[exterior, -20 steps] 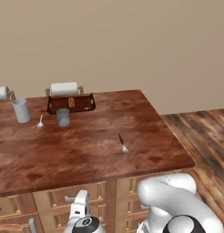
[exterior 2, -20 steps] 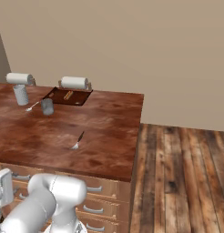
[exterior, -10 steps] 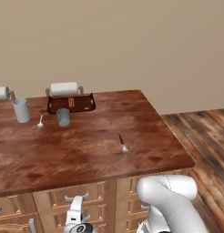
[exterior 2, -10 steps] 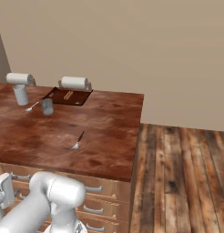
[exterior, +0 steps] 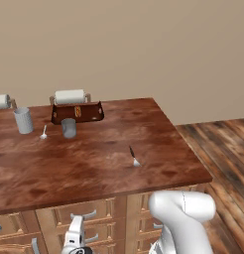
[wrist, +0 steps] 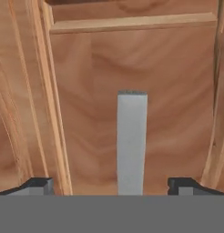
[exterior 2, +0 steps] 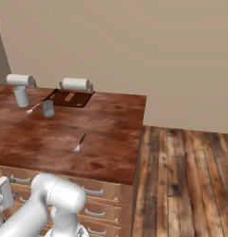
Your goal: Take the tongs from the drawer on the left and place them on the dining counter next to the tray containing the hot dog.
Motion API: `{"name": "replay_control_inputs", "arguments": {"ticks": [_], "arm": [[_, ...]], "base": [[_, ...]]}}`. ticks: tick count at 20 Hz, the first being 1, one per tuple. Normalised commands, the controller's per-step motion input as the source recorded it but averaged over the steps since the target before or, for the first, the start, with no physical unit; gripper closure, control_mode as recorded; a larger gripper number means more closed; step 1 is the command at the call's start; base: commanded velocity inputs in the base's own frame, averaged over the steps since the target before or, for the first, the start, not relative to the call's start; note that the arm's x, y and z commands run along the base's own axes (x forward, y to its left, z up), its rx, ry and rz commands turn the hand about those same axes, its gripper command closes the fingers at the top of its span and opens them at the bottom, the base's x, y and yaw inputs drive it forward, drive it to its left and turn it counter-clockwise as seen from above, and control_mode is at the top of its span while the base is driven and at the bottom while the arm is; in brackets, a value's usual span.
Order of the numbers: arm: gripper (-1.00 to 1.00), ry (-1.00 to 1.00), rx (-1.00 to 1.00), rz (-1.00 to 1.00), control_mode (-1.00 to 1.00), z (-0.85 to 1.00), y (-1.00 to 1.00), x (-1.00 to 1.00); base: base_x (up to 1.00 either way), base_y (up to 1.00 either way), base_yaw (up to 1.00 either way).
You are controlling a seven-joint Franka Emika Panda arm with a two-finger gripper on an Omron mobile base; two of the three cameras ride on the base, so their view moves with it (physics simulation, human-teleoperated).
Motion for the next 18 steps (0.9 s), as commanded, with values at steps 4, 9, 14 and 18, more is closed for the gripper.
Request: {"name": "replay_control_inputs", "arguments": {"ticks": [4,9,14,18], "arm": [[-1.00,0.00,0.00,0.00,-1.00,-0.18,0.00,0.18],[-1.00,0.00,0.00,0.00,-1.00,-0.20,0.04,0.20],[-1.00,-0.02,0.00,0.00,-1.00,-0.03,0.15,0.28],[-1.00,-0.10,0.00,0.00,-1.00,0.00,0.20,0.10]], "base": [[0.00,0.00,0.00],[0.00,0.00,0.00],[0.00,0.00,0.00],[0.00,0.00,0.00]]}}
